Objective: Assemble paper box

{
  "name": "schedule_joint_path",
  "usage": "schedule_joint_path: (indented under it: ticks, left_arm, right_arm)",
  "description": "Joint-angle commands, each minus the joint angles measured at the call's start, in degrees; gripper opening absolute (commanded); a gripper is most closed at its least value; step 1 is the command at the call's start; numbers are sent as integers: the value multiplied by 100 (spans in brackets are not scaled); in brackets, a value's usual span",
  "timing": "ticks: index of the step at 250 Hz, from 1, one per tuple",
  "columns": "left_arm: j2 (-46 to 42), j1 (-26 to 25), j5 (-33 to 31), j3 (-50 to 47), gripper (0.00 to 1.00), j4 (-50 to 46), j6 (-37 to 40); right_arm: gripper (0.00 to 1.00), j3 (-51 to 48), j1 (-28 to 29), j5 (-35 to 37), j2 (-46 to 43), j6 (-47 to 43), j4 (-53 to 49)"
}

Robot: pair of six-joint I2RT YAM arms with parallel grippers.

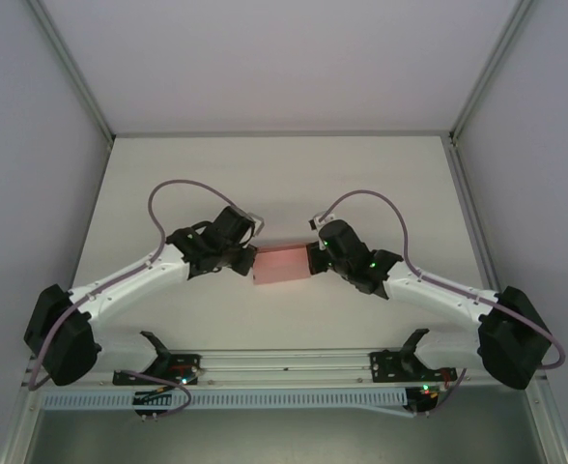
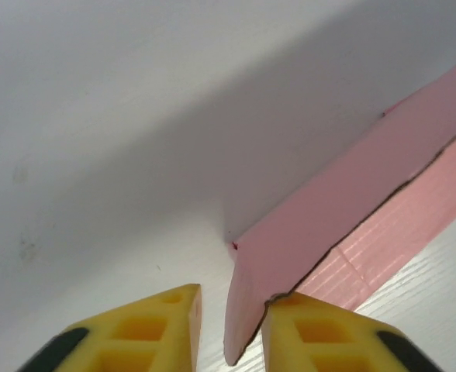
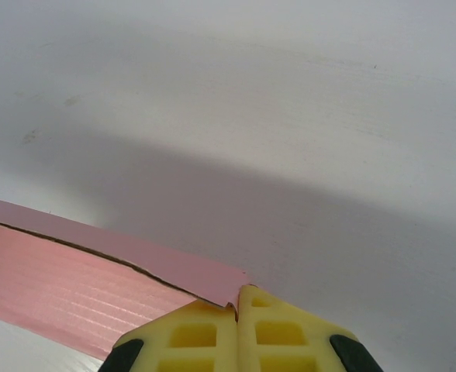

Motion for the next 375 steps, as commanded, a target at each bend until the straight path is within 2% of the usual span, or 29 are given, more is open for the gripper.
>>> schedule_joint_path:
  ticks: [1, 59, 124, 141, 228, 302, 332, 357, 375]
  left_arm:
    - [102, -27, 18, 209, 0, 119, -153]
    - [76, 0, 327, 247, 0, 366, -1376]
    - [210, 252, 681, 206, 0, 607, -1905]
    - [218, 335, 945, 169, 0, 672, -1907]
    - [22, 603, 1257, 203, 0, 637, -2034]
    - [118, 610, 1320, -517, 0, 884, -1940]
    - [-121, 370, 905, -979, 0, 1216, -1479]
    - [-348, 161, 766, -1376, 0, 1612, -1310]
    - [-494, -90, 398, -1556, 0, 1630, -1277]
  right_arm:
    - [0, 67, 84, 96, -14, 78, -376]
    - [0, 162, 404, 610, 193, 360, -512]
    - [0, 278, 587, 665, 407, 510, -446]
    - [0, 243, 589, 657, 410, 579, -438]
    - [0, 124, 626, 710, 419, 679, -397]
    - [0, 46, 652, 684, 376, 695, -315]
    - [0, -151, 700, 656, 298, 459, 37]
    - [0, -390, 740, 627, 198, 298, 395]
    - [0, -545, 782, 653, 136, 174, 590]
